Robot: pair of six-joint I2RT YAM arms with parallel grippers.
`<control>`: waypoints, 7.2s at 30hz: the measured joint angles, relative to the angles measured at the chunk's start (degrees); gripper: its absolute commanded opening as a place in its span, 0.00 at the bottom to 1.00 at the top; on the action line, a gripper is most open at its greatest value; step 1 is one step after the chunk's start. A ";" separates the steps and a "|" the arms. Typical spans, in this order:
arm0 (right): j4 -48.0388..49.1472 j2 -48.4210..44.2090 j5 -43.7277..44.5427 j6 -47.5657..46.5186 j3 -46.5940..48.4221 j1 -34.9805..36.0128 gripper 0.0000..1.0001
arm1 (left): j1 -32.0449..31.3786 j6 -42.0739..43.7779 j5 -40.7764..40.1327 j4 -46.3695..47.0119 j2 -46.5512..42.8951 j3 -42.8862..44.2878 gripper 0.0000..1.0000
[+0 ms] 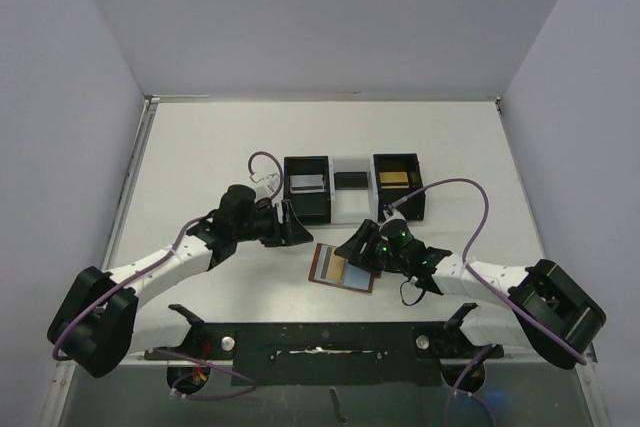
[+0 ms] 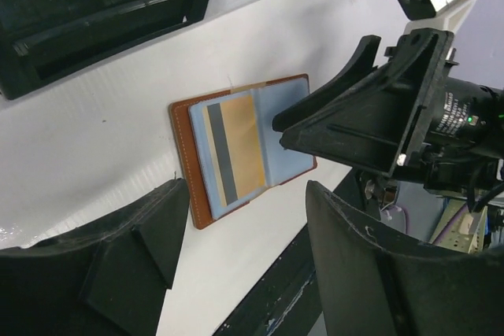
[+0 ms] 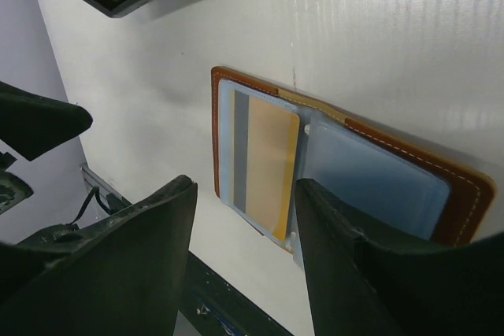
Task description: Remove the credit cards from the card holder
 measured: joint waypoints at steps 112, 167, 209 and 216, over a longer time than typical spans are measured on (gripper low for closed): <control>-5.99 1.95 -6.29 -1.09 0.92 -7.26 0.13 | -13.79 -5.05 -12.09 0.17 24.35 8.31 0.08; -0.85 7.58 -14.56 -6.91 1.81 -9.16 0.14 | -20.90 -2.89 -17.97 0.13 23.78 9.35 0.19; -1.86 7.52 -20.39 -8.61 0.87 -13.70 0.11 | -21.00 0.13 -17.20 -7.30 25.57 15.89 0.16; -1.31 7.52 -20.41 -7.85 0.66 -13.70 0.16 | -20.94 0.07 -18.80 -8.52 26.32 15.89 0.13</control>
